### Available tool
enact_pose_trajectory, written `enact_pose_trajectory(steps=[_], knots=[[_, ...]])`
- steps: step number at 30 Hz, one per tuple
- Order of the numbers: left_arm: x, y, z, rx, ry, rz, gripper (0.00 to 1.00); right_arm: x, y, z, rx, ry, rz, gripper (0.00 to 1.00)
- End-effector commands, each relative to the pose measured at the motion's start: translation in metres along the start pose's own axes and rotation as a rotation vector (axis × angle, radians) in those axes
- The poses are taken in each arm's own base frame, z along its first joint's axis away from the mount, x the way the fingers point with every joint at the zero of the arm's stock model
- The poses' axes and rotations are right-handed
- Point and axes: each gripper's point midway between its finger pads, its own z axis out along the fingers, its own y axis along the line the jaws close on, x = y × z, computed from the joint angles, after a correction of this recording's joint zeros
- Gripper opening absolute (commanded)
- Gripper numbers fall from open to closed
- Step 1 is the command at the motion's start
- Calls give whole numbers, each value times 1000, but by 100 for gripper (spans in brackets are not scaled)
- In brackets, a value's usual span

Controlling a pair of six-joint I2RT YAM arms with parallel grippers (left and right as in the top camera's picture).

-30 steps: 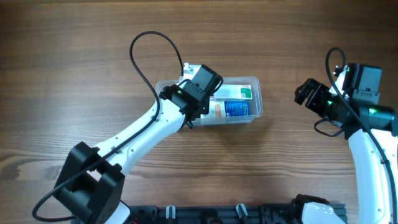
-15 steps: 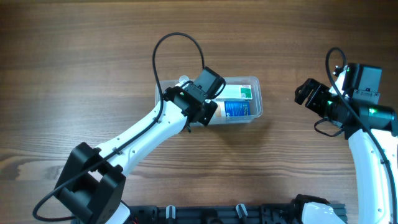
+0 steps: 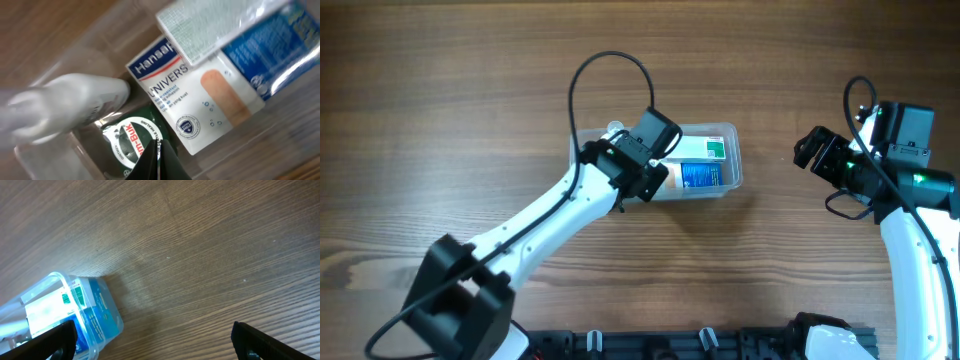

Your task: Pack container

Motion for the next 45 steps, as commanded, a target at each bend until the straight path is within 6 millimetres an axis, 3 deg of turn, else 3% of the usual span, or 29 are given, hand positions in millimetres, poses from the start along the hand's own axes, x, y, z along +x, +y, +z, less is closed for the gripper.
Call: enact_pose_trajectory(steps=[1, 4, 7, 10, 13, 18, 23, 26, 38, 45], knots=[[-25, 7, -60, -1, -180, -240, 4, -3, 2, -2, -14, -8, -11, 100], [-25, 23, -94, -24, -252, -440, 4, -3, 2, -2, -14, -8, -11, 100], [-11, 48, -122, -101, -296, -652, 4, -3, 2, -2, -14, -8, -11, 100], [9, 67, -127, -160, -266, -783, 4, -3, 2, -2, -14, -8, -11, 100], [26, 76, -114, -201, -194, -845, 4, -3, 2, -2, -14, -8, -11, 100], [44, 74, -82, -244, -119, -979, 4, -3, 2, -2, -14, -8, -11, 100], [62, 75, -58, -310, -120, -1373, 4, -3, 2, -2, -14, -8, -11, 100], [67, 78, -49, -352, -136, -1488, 4, -3, 2, -2, -14, -8, -11, 100], [72, 71, 9, -426, -63, -1468, 4, -3, 2, -2, -14, -8, -11, 100], [66, 68, 27, -414, -77, -1473, 4, -3, 2, -2, -14, -8, -11, 100]])
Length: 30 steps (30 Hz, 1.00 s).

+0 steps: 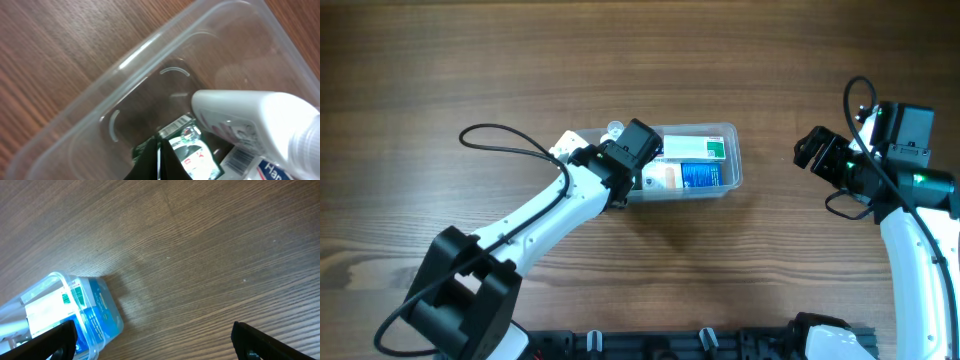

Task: Pack container
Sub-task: 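Open the left gripper and release the Zam-Buk box in the container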

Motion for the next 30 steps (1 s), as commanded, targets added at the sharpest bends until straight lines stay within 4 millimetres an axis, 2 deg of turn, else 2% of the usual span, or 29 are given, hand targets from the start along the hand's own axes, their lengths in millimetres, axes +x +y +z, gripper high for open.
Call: enact_pose_trajectory(steps=[1, 7, 16, 23, 30], knots=[[-2, 3, 11, -22, -32, -18, 4, -3, 2, -2, -14, -8, -11, 100], [2, 5, 20, -44, -32, -9, 4, -3, 2, -2, -14, -8, -11, 100], [1, -5, 23, -10, -45, -25, 4, -3, 2, -2, -14, -8, -11, 100], [-10, -5, 25, -11, -81, -44, 4, -3, 2, -2, -14, -8, -11, 100], [-9, -1, 35, -35, -85, -38, 4, -3, 2, -2, -14, -8, -10, 100]])
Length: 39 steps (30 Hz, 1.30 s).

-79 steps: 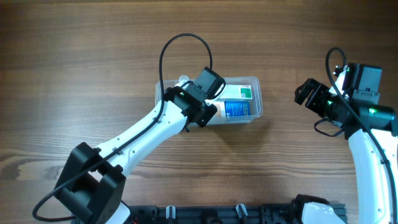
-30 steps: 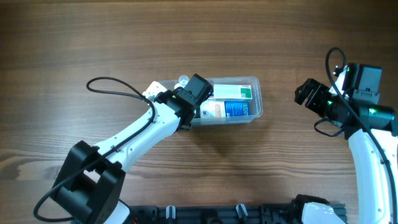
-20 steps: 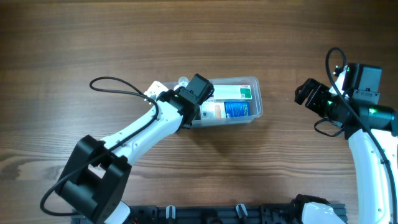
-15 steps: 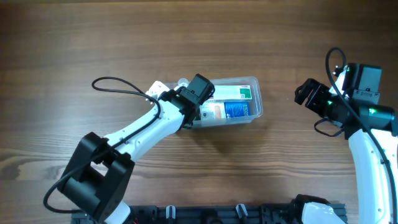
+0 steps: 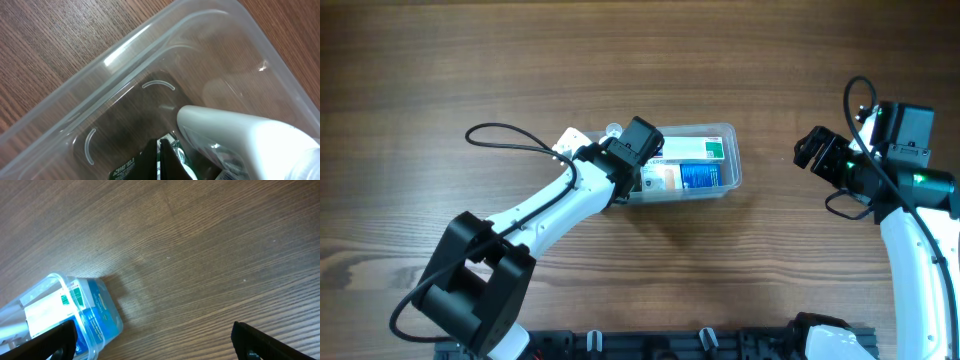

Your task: Pack container

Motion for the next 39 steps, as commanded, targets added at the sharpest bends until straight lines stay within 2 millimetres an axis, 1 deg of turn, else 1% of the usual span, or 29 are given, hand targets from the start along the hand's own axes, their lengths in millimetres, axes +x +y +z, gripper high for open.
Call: enact_pose_trajectory(steps=[1, 5, 10, 13, 17, 21, 25, 27, 30, 32, 33, 34, 35, 37, 39], knots=[[-4, 10, 17, -52, -45, -8, 4, -3, 2, -2, -14, -8, -11, 100], [-1, 11, 24, -65, -44, 0, 4, -3, 2, -2, -14, -8, -11, 100], [-1, 1, 25, -25, -43, -12, 4, -3, 2, -2, -14, -8, -10, 100], [-1, 0, 25, -22, -43, -14, 4, -3, 2, -2, -14, -8, -11, 100], [-3, -2, 22, -12, -44, -19, 4, -3, 2, -2, -14, -8, -11, 100], [-9, -8, 10, 26, -46, -5, 4, -3, 2, -2, -14, -8, -11, 100], [-21, -19, -14, 96, -54, 29, 4, -3, 2, -2, -14, -8, -11, 100], [-30, -24, -30, 140, -58, 7, 8, -3, 2, -2, -14, -8, -11, 100], [-42, -30, -53, 206, -67, 2, 18, -3, 2, -2, -14, -8, -10, 100], [-51, -34, -72, 256, -79, 21, 34, -3, 2, -2, -14, -8, -11, 100], [-54, -35, -79, 275, -84, 28, 39, -3, 2, -2, -14, -8, -11, 99], [-60, -37, -90, 305, -95, 53, 43, -3, 2, -2, -14, -8, -11, 100], [-63, -37, -97, 322, -102, 68, 47, -3, 2, -2, -14, -8, -11, 100], [-73, -36, -116, 364, -124, 116, 52, -3, 2, -2, -14, -8, -11, 100], [-80, -32, -131, 390, -140, 146, 57, -3, 2, -2, -14, -8, -11, 100]])
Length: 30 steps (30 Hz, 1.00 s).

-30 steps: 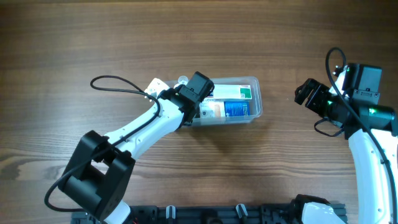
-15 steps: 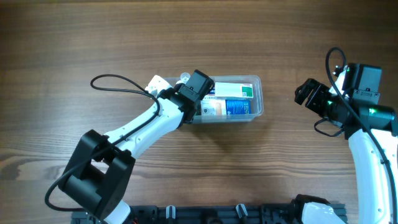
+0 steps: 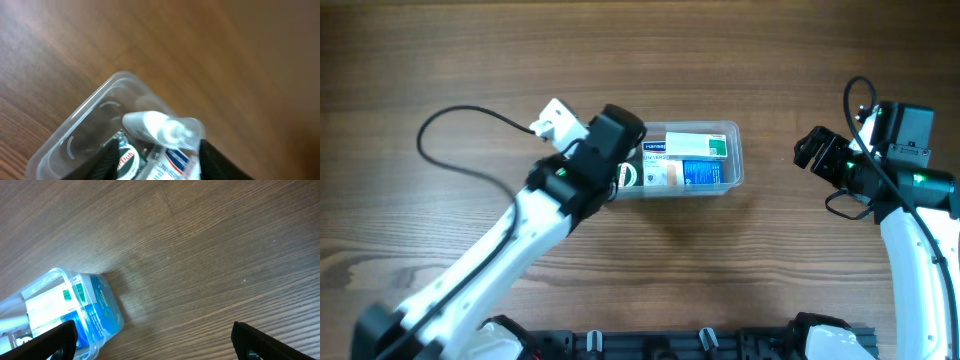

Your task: Pack container

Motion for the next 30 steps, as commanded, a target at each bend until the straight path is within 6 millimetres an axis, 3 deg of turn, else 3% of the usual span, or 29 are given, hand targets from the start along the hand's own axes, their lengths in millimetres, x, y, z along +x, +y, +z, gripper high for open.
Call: enact_pose_trajectory(steps=[1, 5, 8, 10, 14, 19, 21, 26, 27, 30], knots=[[-26, 0, -34, 57, -53, 138, 60, -3, 2, -2, -14, -8, -11, 100], [-52, 16, -69, 63, -120, 162, 72, -3, 2, -2, -14, -8, -11, 100], [-81, 41, -98, 38, -202, 123, 76, -3, 2, -2, -14, -8, -10, 100], [-99, 58, -116, 31, -253, 86, 84, -3, 2, -2, -14, -8, -11, 100], [-122, 90, -149, 35, -313, 12, 96, -3, 2, -2, -14, -8, -11, 100], [-127, 132, -172, -24, -334, -4, 100, -3, 2, -2, -14, -8, -11, 100], [-125, 141, -176, -55, -328, 107, 99, -3, 2, -2, -14, -8, -11, 100], [-117, 142, -174, -88, -277, 416, 89, -3, 2, -2, -14, -8, -11, 100], [-116, 143, -174, -93, -273, 420, 98, -3, 2, -2, -14, -8, -11, 100], [-115, 146, -174, -103, -267, 426, 100, -3, 2, -2, -14, -8, -11, 100]])
